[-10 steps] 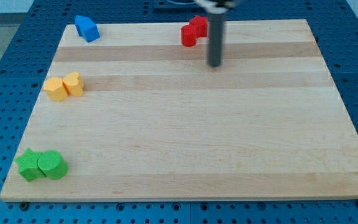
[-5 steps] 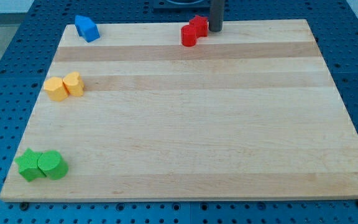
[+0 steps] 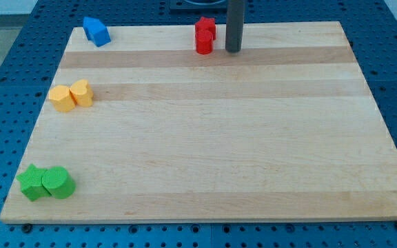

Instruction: Adjust the red blocks at the top center of the board

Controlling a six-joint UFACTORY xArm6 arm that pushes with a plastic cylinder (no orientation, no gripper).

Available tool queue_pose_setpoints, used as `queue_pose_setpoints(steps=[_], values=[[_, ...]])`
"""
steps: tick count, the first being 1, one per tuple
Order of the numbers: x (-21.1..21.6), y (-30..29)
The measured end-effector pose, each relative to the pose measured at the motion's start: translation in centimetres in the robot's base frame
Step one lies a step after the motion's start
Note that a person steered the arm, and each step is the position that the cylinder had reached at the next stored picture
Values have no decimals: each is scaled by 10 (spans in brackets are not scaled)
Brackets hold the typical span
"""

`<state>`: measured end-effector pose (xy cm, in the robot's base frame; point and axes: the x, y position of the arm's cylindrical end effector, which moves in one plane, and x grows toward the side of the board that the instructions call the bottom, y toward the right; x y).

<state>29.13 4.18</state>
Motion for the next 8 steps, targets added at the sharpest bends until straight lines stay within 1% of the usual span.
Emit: queue_pose_setpoints(steps=[1,2,8], values=[[15,-28],[17,-55],[-15,-55]])
